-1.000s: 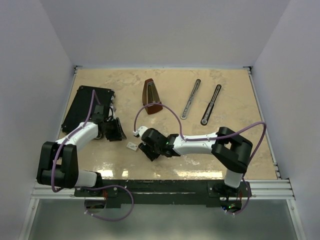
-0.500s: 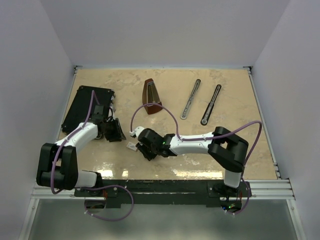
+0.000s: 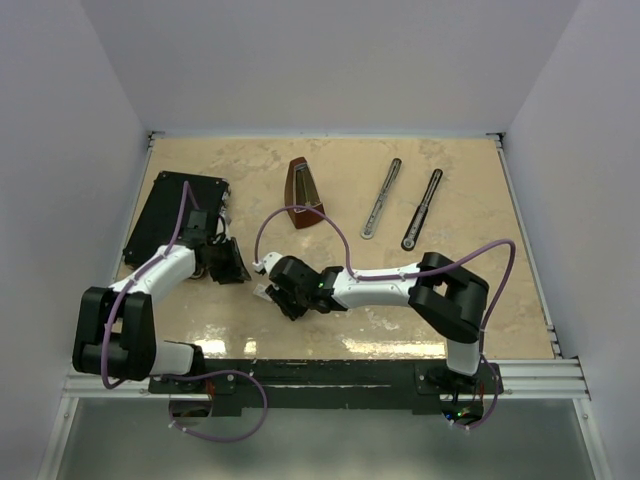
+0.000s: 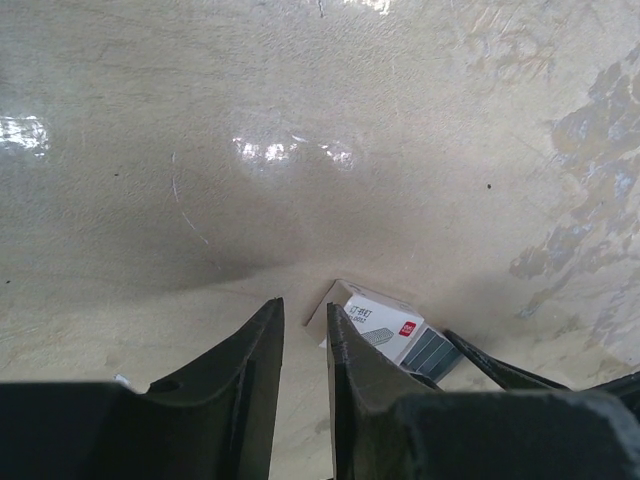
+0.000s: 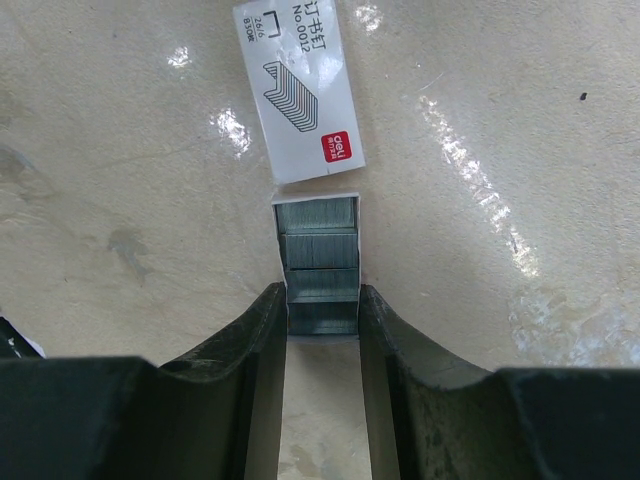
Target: Unload the staples from the stapler
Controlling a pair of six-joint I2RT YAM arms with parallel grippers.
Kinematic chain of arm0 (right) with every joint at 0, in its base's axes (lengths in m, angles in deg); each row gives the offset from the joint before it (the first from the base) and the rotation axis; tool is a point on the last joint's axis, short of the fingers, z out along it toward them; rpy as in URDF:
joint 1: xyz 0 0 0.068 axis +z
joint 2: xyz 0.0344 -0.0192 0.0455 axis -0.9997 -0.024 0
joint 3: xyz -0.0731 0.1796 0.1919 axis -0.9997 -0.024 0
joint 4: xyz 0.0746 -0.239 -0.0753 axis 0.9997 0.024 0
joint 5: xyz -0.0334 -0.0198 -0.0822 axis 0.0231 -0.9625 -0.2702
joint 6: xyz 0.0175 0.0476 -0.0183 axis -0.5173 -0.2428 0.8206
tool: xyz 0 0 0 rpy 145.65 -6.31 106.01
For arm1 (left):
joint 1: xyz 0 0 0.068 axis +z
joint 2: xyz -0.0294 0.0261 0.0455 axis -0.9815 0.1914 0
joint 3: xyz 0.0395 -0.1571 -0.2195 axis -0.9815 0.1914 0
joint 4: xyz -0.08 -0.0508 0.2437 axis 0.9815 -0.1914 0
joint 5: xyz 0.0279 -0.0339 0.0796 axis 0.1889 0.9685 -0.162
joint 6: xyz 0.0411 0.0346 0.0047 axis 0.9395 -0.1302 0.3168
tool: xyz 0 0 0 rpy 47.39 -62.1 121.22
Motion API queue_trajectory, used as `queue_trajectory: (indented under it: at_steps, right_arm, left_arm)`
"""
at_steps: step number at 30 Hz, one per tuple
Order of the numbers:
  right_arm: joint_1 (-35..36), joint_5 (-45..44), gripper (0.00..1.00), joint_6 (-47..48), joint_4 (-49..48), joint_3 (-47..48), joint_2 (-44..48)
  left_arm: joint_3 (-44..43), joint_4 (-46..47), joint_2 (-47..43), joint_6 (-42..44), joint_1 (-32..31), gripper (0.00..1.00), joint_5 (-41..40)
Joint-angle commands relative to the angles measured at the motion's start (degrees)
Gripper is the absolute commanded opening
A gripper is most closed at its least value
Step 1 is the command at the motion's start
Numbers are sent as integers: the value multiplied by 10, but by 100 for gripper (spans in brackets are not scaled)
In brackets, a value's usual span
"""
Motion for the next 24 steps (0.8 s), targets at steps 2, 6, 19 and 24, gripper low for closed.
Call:
queue_trajectory:
  at_steps: [2,6,19,24]
  right_arm:
    - [4,-15,29,6,10,17,-19]
    - [4,-19,29,6,12,18,-19]
    - [4,-37,29,6,21,28,-24]
    - [5,-43,29,6,27,24,-18]
  left_arm:
    - [3,10,4,-2,4,28,10]
    - [6,12,7,-2,4,27,10]
    - [7,20,16,0,3,25,22]
    - [7,19,18,2,2,25,23]
